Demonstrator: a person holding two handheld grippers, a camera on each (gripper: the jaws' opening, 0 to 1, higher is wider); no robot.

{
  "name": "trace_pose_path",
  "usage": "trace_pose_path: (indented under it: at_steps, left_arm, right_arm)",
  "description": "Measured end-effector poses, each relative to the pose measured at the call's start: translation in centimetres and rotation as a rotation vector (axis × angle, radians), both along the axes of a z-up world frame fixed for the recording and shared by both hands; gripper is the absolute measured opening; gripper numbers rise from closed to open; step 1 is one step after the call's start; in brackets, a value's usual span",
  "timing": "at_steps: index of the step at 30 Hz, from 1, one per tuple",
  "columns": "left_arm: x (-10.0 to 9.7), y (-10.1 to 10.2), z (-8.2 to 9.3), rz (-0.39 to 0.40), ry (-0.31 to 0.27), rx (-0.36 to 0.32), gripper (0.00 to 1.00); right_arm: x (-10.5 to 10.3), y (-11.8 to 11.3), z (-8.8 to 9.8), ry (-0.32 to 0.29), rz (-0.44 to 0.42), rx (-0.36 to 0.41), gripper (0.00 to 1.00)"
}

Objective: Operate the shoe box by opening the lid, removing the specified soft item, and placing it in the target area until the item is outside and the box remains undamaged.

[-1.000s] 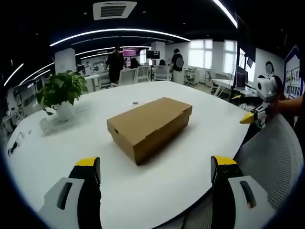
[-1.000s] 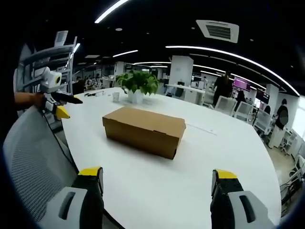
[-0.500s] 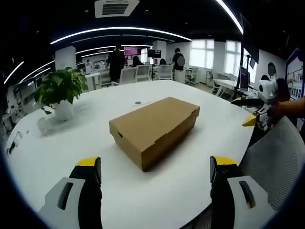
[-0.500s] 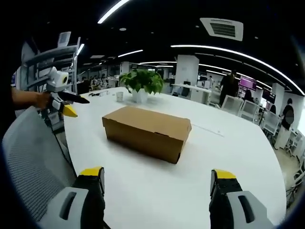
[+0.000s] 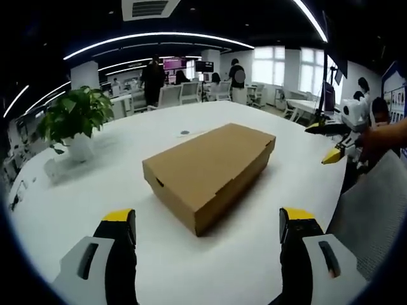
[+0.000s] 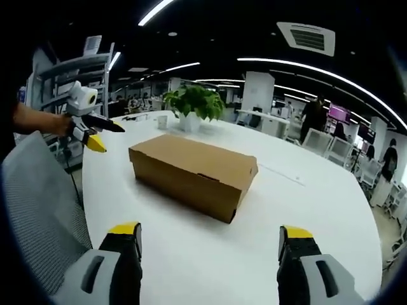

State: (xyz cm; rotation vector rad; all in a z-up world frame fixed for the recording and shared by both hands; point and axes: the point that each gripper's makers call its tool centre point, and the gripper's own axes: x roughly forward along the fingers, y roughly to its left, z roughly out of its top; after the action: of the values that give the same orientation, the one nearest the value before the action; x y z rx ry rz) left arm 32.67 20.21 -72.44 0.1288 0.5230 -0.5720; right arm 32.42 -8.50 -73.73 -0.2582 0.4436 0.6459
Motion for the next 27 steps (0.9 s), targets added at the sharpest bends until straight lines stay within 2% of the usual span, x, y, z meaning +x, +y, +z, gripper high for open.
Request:
trace_pose_path:
  at_steps: [7, 14, 19, 27]
  left_arm:
    - [1.5, -0.3, -0.8, 0.017, 0.015, -0.018, 0.92]
    - [2.8, -0.4, -0.8, 0.061, -0.001, -0.02, 0.91]
    - [3.5, -0.4, -1.4, 0.078, 0.012, -0.04, 0.89]
    - [4.4, -1.0, -1.9, 0.068, 0.021, -0.026, 0.88]
  right_arm:
    - [2.3, 0.7, -0.7, 0.003, 0.007, 0.005, 0.85]
    - [4.3, 1.4, -0.3, -0.013, 0.021, 0.031, 0.81]
    - [5.5, 1.8, -0.4, -0.009, 0.038, 0.037, 0.78]
    - [7.0, 2.6, -1.0, 0.015, 0.056, 0.067, 0.7]
